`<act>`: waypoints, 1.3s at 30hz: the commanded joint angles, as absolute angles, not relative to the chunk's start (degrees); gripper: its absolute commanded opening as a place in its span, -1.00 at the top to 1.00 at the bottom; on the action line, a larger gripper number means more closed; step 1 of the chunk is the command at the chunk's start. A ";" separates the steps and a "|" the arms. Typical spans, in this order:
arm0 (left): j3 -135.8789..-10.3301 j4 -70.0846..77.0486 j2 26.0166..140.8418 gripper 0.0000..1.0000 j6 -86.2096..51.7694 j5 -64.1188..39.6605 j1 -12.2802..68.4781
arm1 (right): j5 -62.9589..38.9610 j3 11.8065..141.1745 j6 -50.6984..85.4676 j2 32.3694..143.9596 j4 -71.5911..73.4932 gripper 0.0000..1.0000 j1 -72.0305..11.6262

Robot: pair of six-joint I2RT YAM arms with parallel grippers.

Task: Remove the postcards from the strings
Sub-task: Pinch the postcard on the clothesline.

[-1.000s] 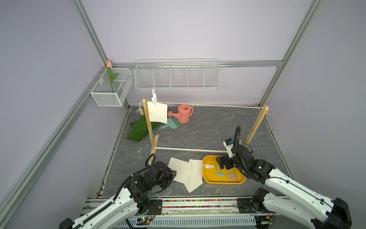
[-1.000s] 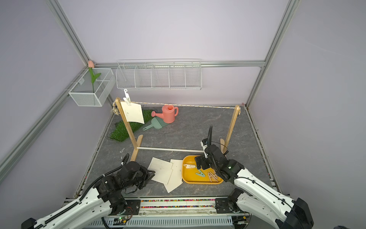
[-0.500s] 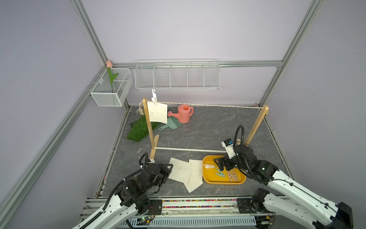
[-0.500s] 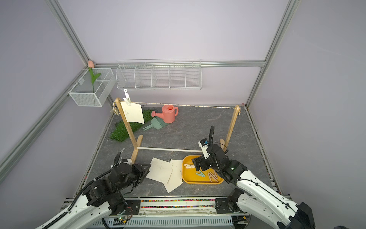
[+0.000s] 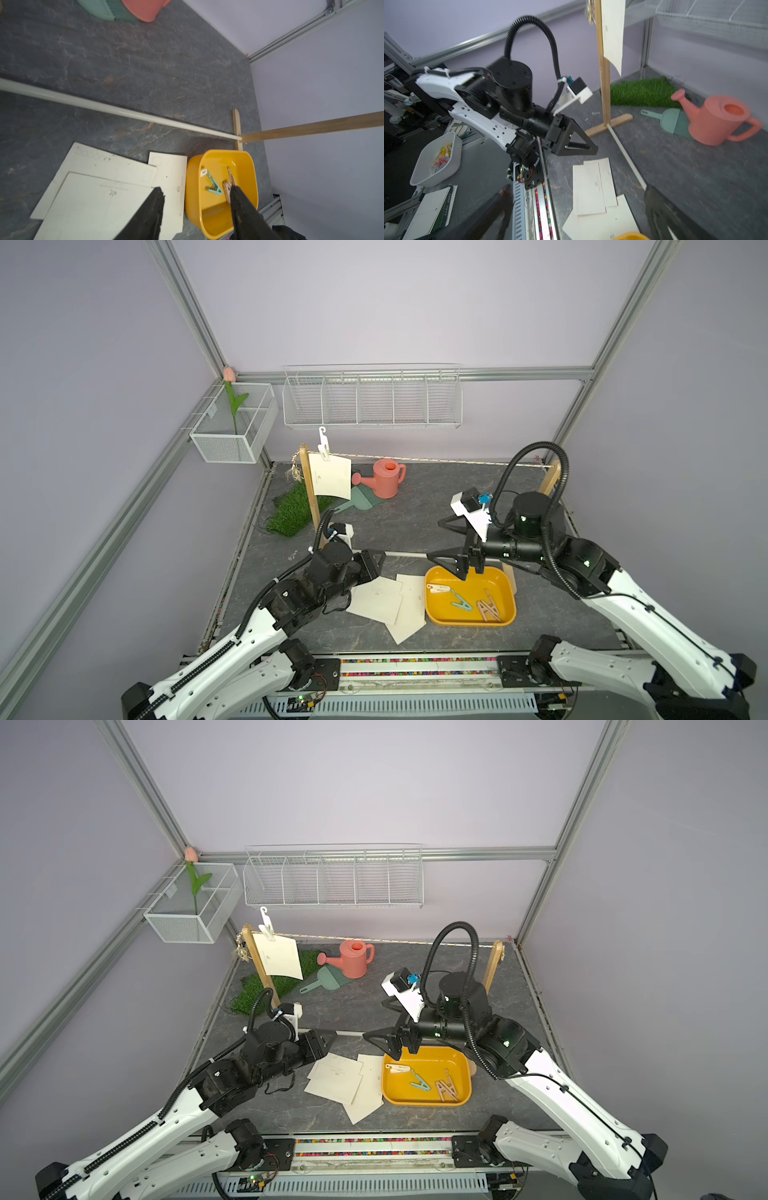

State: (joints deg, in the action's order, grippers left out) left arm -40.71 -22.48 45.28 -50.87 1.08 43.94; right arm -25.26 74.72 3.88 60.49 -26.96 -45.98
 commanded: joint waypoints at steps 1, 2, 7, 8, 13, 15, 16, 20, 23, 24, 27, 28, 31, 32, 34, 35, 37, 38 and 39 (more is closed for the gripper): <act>-37.87 -8.00 43.59 -0.09 -47.58 -6.09 37.42 | -29.54 80.84 3.64 64.47 -21.53 -0.95 -46.80; -36.57 -4.73 43.51 -0.10 -48.94 -7.78 35.00 | -29.78 82.94 4.61 66.19 -18.97 -0.95 -47.01; -28.40 14.36 41.99 -0.22 -58.82 -14.36 25.58 | -27.24 93.96 4.84 76.03 -12.87 -0.94 -47.69; -26.36 18.75 42.21 -0.27 -60.89 -14.76 24.48 | -26.80 95.59 4.14 77.70 -11.92 -0.94 -47.80; -21.07 36.50 46.99 -0.39 -68.85 -17.16 20.41 | -23.98 103.83 -0.03 87.05 -8.51 -0.87 -48.08; -20.33 41.41 48.15 -0.43 -70.56 -18.26 19.08 | -24.01 107.76 -0.98 91.06 -8.17 -0.83 -48.08; -20.14 43.09 48.71 -0.45 -71.11 -18.77 18.21 | -24.24 110.44 -1.40 93.15 -8.51 -0.81 -48.08; -20.69 48.49 50.08 -0.52 -72.41 -20.18 15.85 | -24.60 120.76 -1.80 101.17 -10.89 -0.77 -48.14; -21.49 51.71 51.13 -0.54 -73.12 -21.59 14.95 | -23.76 129.80 -1.33 106.66 -14.72 -0.77 -48.16; -21.85 51.51 51.31 -0.55 -73.06 -21.78 14.88 | -23.35 132.98 -1.23 108.64 -16.34 -0.77 -48.28; -22.30 51.33 51.60 -0.56 -72.86 -21.56 14.85 | -22.12 138.33 -1.14 112.12 -18.77 -0.77 -48.84; -22.29 51.33 51.77 -0.57 -72.73 -21.45 14.74 | -21.94 139.24 -1.14 112.76 -19.02 -0.77 -49.04; -21.93 51.09 51.52 -0.57 -72.04 -20.32 14.44 | -21.30 141.13 -1.40 114.22 -19.23 -0.77 -49.55; -21.87 50.36 51.25 -0.57 -71.51 -19.94 14.20 | -21.14 141.50 -1.56 114.62 -19.25 -0.77 -49.66; -21.57 49.17 50.58 -0.58 -70.60 -19.04 13.48 | -20.63 142.55 -1.91 115.38 -19.42 -0.77 -49.90; -21.66 48.81 50.54 -0.58 -70.34 -18.85 13.07 | -20.19 142.91 -1.98 115.71 -19.51 -0.77 -49.93; -22.13 48.86 50.68 -0.58 -69.81 -19.10 12.42 | -19.56 143.29 -1.98 116.33 -19.43 -0.77 -50.17; -22.64 48.91 50.87 -0.58 -69.57 -19.36 12.26 | -19.35 143.48 -1.93 116.58 -19.29 -0.77 -50.23; -23.09 49.05 51.11 -0.58 -69.28 -19.40 12.22 | -19.17 143.65 -1.78 116.84 -19.17 -0.77 -50.28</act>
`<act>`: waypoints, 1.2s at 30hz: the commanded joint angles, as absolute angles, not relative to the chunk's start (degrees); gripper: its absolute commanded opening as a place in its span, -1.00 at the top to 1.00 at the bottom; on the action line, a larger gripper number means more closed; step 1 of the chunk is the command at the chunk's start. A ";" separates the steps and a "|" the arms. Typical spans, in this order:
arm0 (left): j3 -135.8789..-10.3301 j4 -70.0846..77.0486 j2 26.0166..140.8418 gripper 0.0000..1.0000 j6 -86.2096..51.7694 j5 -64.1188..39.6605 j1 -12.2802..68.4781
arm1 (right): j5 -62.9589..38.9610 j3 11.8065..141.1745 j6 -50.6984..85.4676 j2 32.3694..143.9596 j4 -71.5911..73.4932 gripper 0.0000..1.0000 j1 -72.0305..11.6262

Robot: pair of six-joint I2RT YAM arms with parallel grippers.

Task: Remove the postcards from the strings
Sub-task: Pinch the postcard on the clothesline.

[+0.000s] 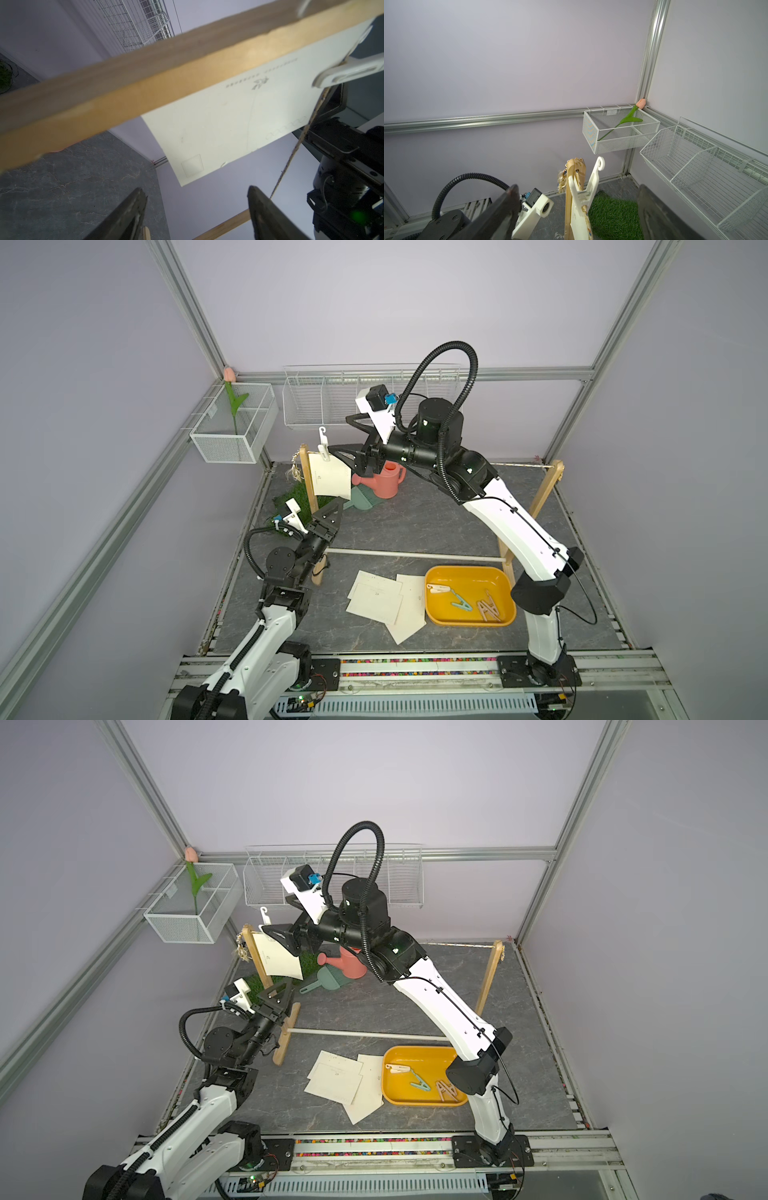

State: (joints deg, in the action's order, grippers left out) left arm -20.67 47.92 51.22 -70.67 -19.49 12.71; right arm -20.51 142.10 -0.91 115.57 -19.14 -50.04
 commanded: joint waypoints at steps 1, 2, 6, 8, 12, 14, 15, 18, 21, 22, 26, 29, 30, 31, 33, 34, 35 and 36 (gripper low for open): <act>-23.71 49.33 51.47 -0.58 -69.04 -19.49 12.22 | -19.09 143.82 -1.52 117.12 -19.08 -0.77 -50.36; -24.07 49.79 51.79 -0.58 -68.82 -19.61 12.17 | -19.09 143.96 -1.33 117.37 -18.95 -0.77 -50.46; -25.69 50.47 53.07 -0.58 -67.95 -19.48 12.21 | -19.40 144.33 -0.23 118.50 -17.65 -0.77 -50.51; -26.17 50.87 53.52 -0.57 -67.63 -19.47 12.16 | -19.81 144.75 0.12 119.14 -17.16 -0.77 -50.49; -26.20 51.15 53.77 -0.56 -67.59 -19.10 12.13 | -19.45 145.84 0.69 120.56 -16.79 -0.77 -50.48; -25.87 51.29 53.41 -0.52 -67.88 -18.67 12.13 | -19.16 146.16 0.94 121.17 -16.70 -0.77 -50.48; -25.39 51.54 53.22 -0.48 -68.15 -18.40 12.13 | -19.12 146.49 1.12 121.46 -16.70 -0.77 -50.54; -24.12 52.18 52.49 -0.30 -69.19 -17.67 12.13 | -19.11 147.28 1.49 122.31 -16.85 -0.77 -50.52; -22.61 52.38 51.52 -0.01 -70.16 -17.07 12.17 | -19.15 147.96 1.95 123.02 -17.05 -0.77 -50.52; -22.10 52.38 51.07 0.09 -70.43 -16.90 12.13 | -19.17 148.13 2.16 123.18 -17.05 -0.77 -50.47; -20.72 52.17 49.73 0.33 -70.99 -16.27 12.13 | -19.50 149.12 3.13 124.05 -16.80 -0.82 -50.56; -20.04 51.77 48.90 0.45 -71.18 -15.94 12.13 | -20.01 149.80 4.03 124.84 -16.40 -0.88 -50.57; -19.84 51.77 48.79 0.49 -71.19 -15.88 12.08 | -20.21 149.96 4.34 124.97 -16.19 -0.90 -50.54; -19.71 51.77 48.62 0.52 -71.21 -15.88 12.13 | -20.49 150.07 4.63 125.26 -15.94 -0.93 -50.60; -19.48 51.82 48.40 0.57 -71.32 -15.65 12.13 | -20.81 150.34 5.04 125.61 -15.58 -0.99 -50.62; -19.50 51.75 48.42 0.61 -71.36 -15.70 12.13 | -21.13 150.46 5.26 125.89 -15.39 -0.98 -50.73; -19.44 51.70 48.16 0.63 -71.32 -15.65 12.13 | -21.41 150.63 5.34 126.07 -15.15 -0.93 -50.82; -19.57 51.69 48.15 0.68 -71.35 -15.68 12.21 | -21.61 150.86 5.42 126.29 -14.97 -0.88 -50.82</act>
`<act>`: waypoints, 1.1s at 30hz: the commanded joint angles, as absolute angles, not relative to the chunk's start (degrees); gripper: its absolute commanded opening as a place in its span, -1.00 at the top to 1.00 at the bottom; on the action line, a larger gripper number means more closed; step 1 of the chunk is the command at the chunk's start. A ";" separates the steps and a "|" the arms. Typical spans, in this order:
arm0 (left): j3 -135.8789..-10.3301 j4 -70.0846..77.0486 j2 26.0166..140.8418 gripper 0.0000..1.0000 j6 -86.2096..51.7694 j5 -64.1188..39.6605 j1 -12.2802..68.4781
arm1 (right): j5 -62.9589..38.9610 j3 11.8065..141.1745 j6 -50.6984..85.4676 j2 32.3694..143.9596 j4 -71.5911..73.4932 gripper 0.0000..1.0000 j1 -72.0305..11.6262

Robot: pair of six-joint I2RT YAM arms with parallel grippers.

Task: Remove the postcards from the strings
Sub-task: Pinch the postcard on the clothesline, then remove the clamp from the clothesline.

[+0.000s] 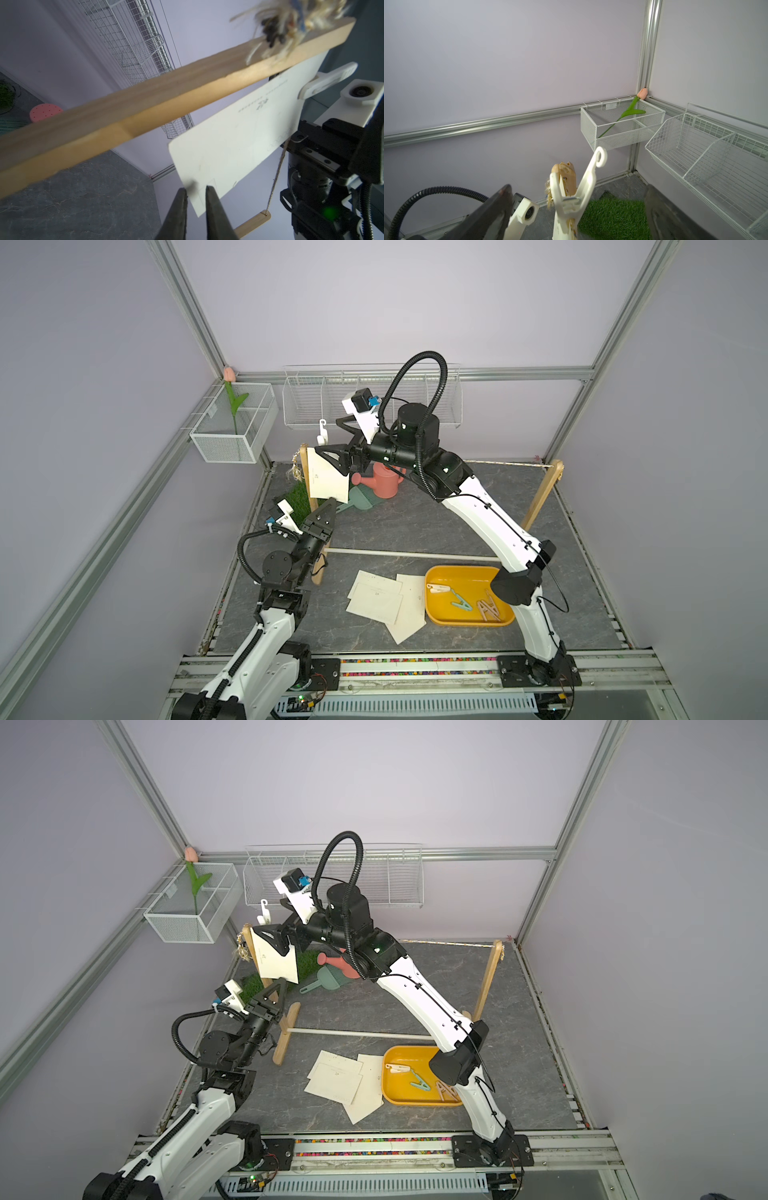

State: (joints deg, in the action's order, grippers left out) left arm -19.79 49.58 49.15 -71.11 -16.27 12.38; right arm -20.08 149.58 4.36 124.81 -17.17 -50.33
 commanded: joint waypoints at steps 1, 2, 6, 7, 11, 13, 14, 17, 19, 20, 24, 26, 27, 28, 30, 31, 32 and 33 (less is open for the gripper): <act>-19.47 51.68 48.09 0.74 -71.37 -15.65 12.14 | -21.79 151.11 5.59 126.55 -14.86 -0.83 -50.93; -19.50 51.68 48.08 0.79 -71.44 -15.64 12.17 | -22.06 151.29 5.78 126.82 -14.69 -0.79 -50.89; -19.42 51.51 47.75 0.97 -71.63 -15.67 12.22 | -22.98 151.52 6.82 127.58 -13.74 -0.63 -50.99; -19.29 51.48 47.66 1.00 -71.63 -15.75 12.22 | -23.27 151.52 7.02 127.70 -13.50 -0.59 -51.06; -19.03 51.34 47.40 1.00 -71.88 -15.55 12.30 | -23.73 151.52 7.21 127.88 -12.85 -0.47 -51.24; -18.90 51.28 47.36 1.00 -71.89 -15.45 12.30 | -23.98 151.52 7.21 127.98 -12.62 -0.40 -51.33; -18.81 51.26 47.29 1.00 -71.89 -15.44 12.39 | -24.08 151.55 7.16 128.02 -12.53 -0.37 -51.34; -18.72 51.16 47.27 1.00 -71.98 -15.30 12.39 | -24.25 151.57 7.12 127.99 -12.24 -0.27 -51.61; -18.63 51.15 47.25 1.00 -72.07 -15.31 12.48 | -24.35 151.52 6.96 128.02 -12.14 -0.18 -51.70; -18.63 51.07 47.17 1.00 -72.07 -15.27 12.48 | -24.34 151.52 6.94 128.05 -12.17 -0.13 -51.77; -18.37 50.89 46.98 1.00 -72.25 -15.19 12.47 | -24.39 151.52 6.77 128.05 -11.91 -0.03 -52.01; -18.28 50.82 46.79 1.00 -72.25 -15.15 12.48 | -24.34 151.52 6.68 127.99 -11.87 0.02 -52.03; -18.20 50.76 46.68 1.00 -72.24 -15.19 12.47 | -24.35 151.52 6.68 128.05 -11.87 0.07 -52.18; -18.19 50.63 46.67 1.00 -72.25 -15.20 12.48 | -24.26 151.52 6.67 128.04 -11.79 0.12 -52.17; -18.19 50.46 46.42 1.00 -72.25 -15.12 12.48 | -24.20 151.52 6.68 127.96 -11.76 0.15 -52.21; -18.19 50.37 46.34 1.00 -72.24 -15.19 12.48 | -24.17 151.52 6.68 127.96 -11.70 0.17 -52.29; -18.11 50.36 46.34 1.00 -72.25 -15.20 12.48 | -24.17 151.52 6.64 127.96 -11.69 0.21 -52.29; -18.10 50.37 46.25 1.00 -72.32 -15.15 12.48 | -24.17 151.52 6.58 127.81 -11.77 0.23 -52.30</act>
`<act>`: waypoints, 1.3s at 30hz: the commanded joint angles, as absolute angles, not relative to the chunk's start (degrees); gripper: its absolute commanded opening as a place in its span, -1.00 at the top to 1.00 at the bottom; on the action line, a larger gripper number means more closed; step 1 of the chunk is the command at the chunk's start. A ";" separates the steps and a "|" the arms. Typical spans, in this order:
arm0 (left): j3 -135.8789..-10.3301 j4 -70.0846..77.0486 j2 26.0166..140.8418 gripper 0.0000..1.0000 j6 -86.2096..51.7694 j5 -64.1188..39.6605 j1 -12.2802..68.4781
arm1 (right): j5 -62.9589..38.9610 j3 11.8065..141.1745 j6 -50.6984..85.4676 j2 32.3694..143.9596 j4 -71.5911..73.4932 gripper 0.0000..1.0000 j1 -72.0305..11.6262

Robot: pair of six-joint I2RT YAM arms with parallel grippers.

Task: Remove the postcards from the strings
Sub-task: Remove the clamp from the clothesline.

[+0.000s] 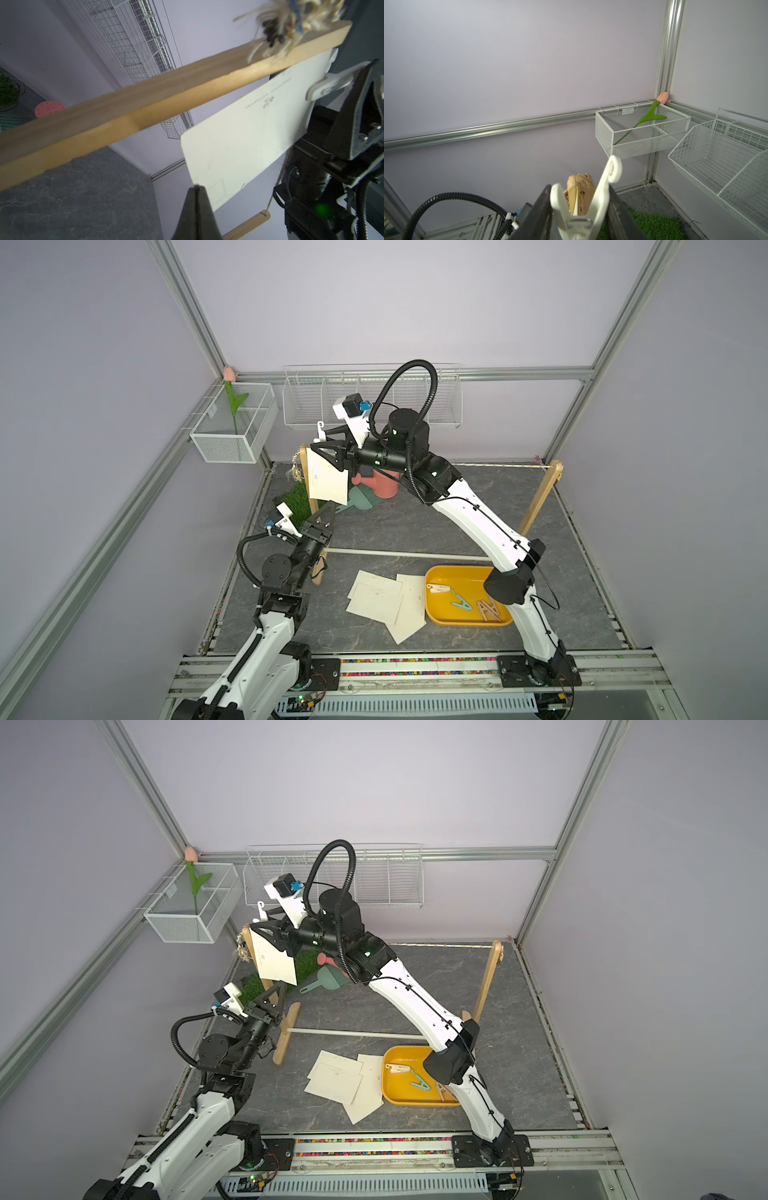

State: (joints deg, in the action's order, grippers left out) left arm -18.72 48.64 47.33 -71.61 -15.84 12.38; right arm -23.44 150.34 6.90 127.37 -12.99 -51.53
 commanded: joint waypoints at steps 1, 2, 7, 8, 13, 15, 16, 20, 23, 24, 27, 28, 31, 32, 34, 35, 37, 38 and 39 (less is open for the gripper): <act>-18.10 50.27 46.10 1.00 -72.33 -15.17 12.48 | -24.09 151.53 6.55 127.77 -11.85 0.25 -52.39; -18.04 50.19 46.00 1.00 -72.33 -15.20 12.48 | -24.04 151.52 6.46 127.71 -11.93 0.26 -52.38; -17.93 50.11 45.72 1.00 -72.33 -15.21 12.57 | -23.71 151.57 5.98 127.44 -12.39 0.35 -52.57; -17.84 50.01 45.61 1.00 -72.33 -15.17 12.57 | -23.52 151.52 5.89 127.36 -12.48 0.36 -52.68; -17.75 49.99 45.34 1.00 -72.42 -15.20 12.55 | -23.29 151.36 5.41 127.00 -12.94 0.45 -52.69; -17.68 49.97 45.35 1.00 -72.42 -15.20 12.56 | -23.13 151.35 5.27 126.91 -13.09 0.49 -52.80; -17.66 49.92 45.29 1.00 -72.42 -15.18 12.57 | -23.07 151.35 5.19 126.76 -13.10 0.51 -52.74; -17.36 49.90 44.98 1.00 -72.38 -15.10 12.57 | -22.76 151.28 4.92 126.37 -13.23 0.56 -52.73; -17.05 49.86 44.78 1.00 -72.42 -14.89 12.57 | -22.35 151.17 4.75 125.89 -13.19 0.61 -52.73; -16.94 49.86 44.78 1.00 -72.34 -14.90 12.57 | -22.24 151.17 4.68 125.80 -13.18 0.62 -52.73; -16.96 49.84 44.63 1.00 -72.25 -14.81 12.57 | -21.93 151.24 4.36 125.20 -13.10 0.63 -52.73; -16.96 49.83 44.64 1.00 -72.13 -14.81 12.57 | -21.84 151.17 4.20 125.10 -13.10 0.63 -52.78; -16.96 49.80 44.64 1.00 -72.07 -14.74 12.57 | -21.49 151.09 3.78 124.72 -13.27 0.64 -52.73; -16.96 49.75 44.60 1.00 -72.07 -14.83 12.57 | -21.37 151.08 3.62 124.56 -13.34 0.64 -52.73; -16.96 49.75 44.58 1.00 -72.07 -14.85 12.56 | -21.05 151.08 3.43 124.30 -13.46 0.64 -52.73; -16.87 49.75 44.53 1.00 -72.07 -14.84 12.52 | -20.92 151.11 3.30 124.14 -13.41 0.65 -52.72; -16.79 49.70 44.47 1.00 -72.07 -14.85 12.57 | -20.57 151.08 3.00 123.84 -13.45 0.65 -52.71; -16.79 49.58 44.39 1.00 -72.07 -14.90 12.56 | -20.33 151.04 2.90 123.65 -13.38 0.65 -52.77; -16.79 49.57 44.39 1.00 -72.07 -14.89 12.57 | -20.22 151.00 2.73 123.48 -13.32 0.65 -52.67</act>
